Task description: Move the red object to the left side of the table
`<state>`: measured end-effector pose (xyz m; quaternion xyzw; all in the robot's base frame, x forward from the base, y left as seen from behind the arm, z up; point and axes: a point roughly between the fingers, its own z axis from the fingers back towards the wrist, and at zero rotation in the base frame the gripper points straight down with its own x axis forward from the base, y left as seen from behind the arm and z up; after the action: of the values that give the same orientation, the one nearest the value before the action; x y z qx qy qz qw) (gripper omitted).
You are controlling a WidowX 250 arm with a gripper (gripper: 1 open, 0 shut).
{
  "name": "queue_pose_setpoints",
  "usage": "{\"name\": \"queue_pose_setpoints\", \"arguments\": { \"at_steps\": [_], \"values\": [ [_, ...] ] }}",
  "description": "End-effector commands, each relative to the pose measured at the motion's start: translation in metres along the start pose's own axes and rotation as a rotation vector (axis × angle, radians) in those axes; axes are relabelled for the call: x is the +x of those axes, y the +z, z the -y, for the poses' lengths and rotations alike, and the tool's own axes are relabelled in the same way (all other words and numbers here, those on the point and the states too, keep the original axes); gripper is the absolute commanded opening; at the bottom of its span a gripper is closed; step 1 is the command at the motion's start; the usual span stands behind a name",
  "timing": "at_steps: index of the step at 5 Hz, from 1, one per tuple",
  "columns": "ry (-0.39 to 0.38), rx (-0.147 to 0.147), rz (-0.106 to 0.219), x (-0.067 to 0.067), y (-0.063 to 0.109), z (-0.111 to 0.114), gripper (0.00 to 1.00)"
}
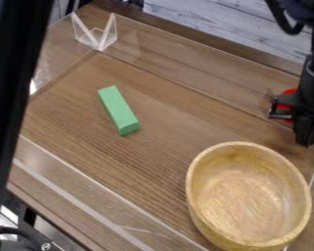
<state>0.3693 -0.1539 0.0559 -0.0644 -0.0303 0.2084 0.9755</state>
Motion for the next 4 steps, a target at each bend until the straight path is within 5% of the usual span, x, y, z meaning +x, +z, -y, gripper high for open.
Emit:
{"name": "queue_pose_setpoints", "arguments": {
  "at_steps": [1,2,4],
  "values": [
    [0.061,-0.078,0.114,0.014,0.052,-0.003,0.0],
    [0.167,-0.106,0.153,0.024,0.073,-0.031,0.0],
    [0.291,-0.116,0.205,0.044,0.078,-0.101,0.0]
  ]
}}
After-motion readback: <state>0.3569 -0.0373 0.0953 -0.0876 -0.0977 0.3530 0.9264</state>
